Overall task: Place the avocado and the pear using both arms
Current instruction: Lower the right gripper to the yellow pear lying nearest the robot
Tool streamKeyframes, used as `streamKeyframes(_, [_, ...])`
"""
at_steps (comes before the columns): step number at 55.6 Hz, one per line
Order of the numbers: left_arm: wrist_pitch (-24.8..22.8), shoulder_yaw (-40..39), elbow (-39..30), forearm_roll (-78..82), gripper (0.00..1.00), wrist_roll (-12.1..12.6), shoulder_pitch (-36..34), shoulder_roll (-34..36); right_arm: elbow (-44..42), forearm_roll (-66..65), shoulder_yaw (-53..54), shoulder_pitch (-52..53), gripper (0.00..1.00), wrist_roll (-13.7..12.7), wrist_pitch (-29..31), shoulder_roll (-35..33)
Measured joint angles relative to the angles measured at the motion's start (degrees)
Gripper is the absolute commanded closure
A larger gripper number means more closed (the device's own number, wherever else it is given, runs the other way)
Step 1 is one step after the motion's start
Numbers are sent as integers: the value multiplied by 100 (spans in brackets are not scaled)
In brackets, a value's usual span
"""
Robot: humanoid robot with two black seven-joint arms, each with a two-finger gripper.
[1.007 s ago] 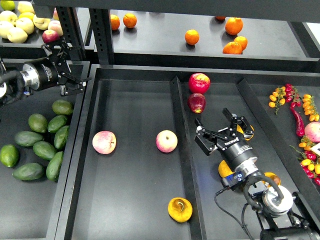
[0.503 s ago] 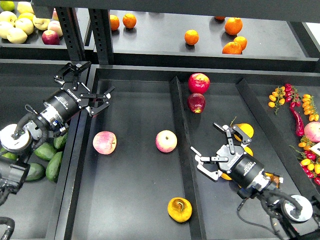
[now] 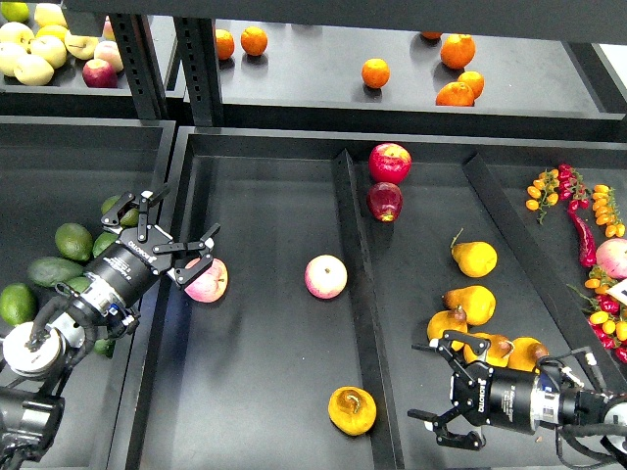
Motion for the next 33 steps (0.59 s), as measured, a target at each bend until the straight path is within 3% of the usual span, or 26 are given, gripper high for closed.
streamKeyframes(33, [0,-14,-560,1,1,0,309,0,-757,-71,-183,4,0,0,1,990])
